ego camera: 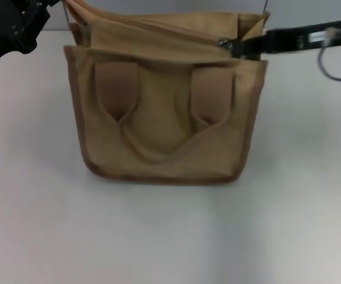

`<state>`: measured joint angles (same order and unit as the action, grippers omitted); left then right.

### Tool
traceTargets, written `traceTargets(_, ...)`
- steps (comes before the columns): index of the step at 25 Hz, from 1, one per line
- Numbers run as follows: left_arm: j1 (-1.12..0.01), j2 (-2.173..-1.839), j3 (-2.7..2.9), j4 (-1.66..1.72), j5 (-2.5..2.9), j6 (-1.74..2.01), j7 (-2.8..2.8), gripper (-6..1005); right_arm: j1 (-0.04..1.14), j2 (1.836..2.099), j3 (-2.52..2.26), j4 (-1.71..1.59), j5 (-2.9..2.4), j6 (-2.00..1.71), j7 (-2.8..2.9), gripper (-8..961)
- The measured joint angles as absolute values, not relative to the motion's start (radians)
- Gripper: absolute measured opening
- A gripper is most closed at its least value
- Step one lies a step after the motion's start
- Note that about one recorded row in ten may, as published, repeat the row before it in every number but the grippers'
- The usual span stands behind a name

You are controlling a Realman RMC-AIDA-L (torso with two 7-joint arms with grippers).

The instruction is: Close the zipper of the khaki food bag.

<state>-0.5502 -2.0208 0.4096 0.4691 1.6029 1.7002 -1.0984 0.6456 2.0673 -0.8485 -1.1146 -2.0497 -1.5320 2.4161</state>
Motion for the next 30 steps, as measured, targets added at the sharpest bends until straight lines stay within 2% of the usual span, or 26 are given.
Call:
traceTargets(4,-0.550,-2.021,0.414,0.469,1.602,1.700,-1.098,57,0.612,2.067,-0.752,-1.095,-1.934,-1.598,2.334,0)
traceTargets(7,-0.551,-2.020,0.417,0.470,1.601,1.700,-1.098,58,0.577,2.053,-0.699,-1.004,-1.746,-1.679,2.186,1)
traceTargets(9,-0.554,-2.023,0.418,0.470,1.600,1.698,-1.098,59,0.556,2.033,-0.693,-0.911,-1.626,-1.748,2.062,1)
traceTargets(10,-0.554,-2.024,0.418,0.470,1.601,1.696,-1.098,60,0.549,2.020,-0.694,-0.835,-1.569,-1.823,1.940,31)
traceTargets(12,-0.554,-2.025,0.418,0.470,1.601,1.696,-1.098,61,0.548,2.011,-0.695,-0.763,-1.552,-1.899,1.819,92)
traceTargets(16,-0.552,-2.028,0.418,0.469,1.600,1.696,-1.098,63,0.540,2.005,-0.711,-0.674,-1.572,-1.959,1.614,236)
traceTargets(19,-0.550,-2.031,0.417,0.468,1.600,1.691,-1.098,64,0.517,2.017,-0.718,-0.622,-1.628,-1.966,1.442,361)
traceTargets(20,-0.550,-2.032,0.418,0.468,1.600,1.690,-1.099,64,0.497,2.032,-0.718,-0.596,-1.677,-1.965,1.319,403)
traceTargets(22,-0.550,-2.032,0.418,0.468,1.600,1.689,-1.099,65,0.483,2.044,-0.718,-0.581,-1.717,-1.962,1.237,483)
traceTargets(30,-0.549,-2.032,0.418,0.467,1.600,1.679,-1.124,69,0.477,2.076,-0.717,-0.542,-1.936,-1.918,1.080,776)
